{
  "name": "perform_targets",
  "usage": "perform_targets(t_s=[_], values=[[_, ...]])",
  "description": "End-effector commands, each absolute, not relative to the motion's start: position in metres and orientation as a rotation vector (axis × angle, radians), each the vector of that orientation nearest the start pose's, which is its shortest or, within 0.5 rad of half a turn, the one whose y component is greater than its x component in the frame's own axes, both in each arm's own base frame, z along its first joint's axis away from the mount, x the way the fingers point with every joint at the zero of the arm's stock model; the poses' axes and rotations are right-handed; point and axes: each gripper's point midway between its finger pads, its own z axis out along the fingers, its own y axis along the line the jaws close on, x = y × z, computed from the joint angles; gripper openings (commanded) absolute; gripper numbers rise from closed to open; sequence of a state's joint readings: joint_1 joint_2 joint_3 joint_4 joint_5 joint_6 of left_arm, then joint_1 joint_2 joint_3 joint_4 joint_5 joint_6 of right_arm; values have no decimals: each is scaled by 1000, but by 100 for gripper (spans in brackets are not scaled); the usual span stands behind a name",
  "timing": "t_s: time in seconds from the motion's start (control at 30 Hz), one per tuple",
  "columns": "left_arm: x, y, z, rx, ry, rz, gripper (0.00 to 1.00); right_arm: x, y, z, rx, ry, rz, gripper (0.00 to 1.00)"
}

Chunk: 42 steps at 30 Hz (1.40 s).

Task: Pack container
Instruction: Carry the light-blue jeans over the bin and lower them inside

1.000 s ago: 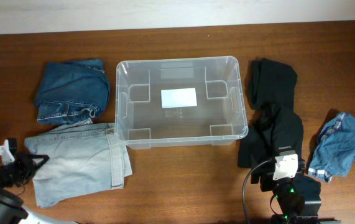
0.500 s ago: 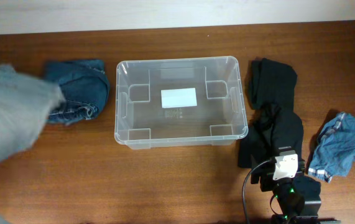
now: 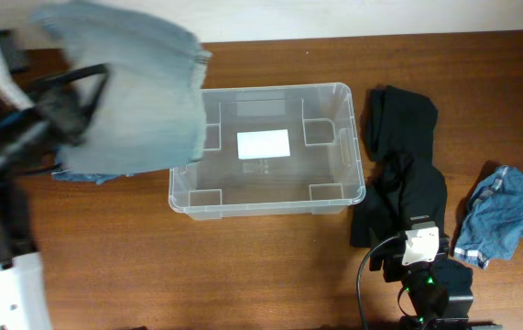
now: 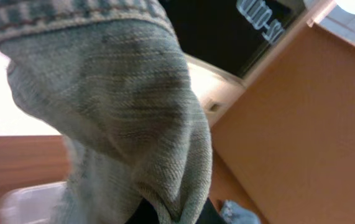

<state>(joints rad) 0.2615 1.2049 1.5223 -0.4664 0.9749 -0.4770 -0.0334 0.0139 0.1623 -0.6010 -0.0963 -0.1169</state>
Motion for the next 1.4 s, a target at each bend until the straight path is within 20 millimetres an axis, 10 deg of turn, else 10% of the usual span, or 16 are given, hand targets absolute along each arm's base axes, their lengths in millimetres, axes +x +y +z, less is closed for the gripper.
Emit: perform_targets(t_s=[0.0,0.23,0.4,0.6,0.87,1.37], values=[[362,-113,469,79,1747,-950,1,210,9,104,-147,2014,-1,98],[398,-252,408,294,1835,-1118,1,210,9,104,-147,2014,-1,98],[412,-293,334,314,2027,-1157,0,210,9,104,-147,2014,-1,98],[411,-301,289,293,2177,-1140,1,210,9,104,-147,2014,-1,98],[415,-258,235,166,2383,-778,1,210,9,104,-147,2014,-1,98],[413,-288,250,101,2326,-876,1,210,9,104,-147,2014,-1,99]])
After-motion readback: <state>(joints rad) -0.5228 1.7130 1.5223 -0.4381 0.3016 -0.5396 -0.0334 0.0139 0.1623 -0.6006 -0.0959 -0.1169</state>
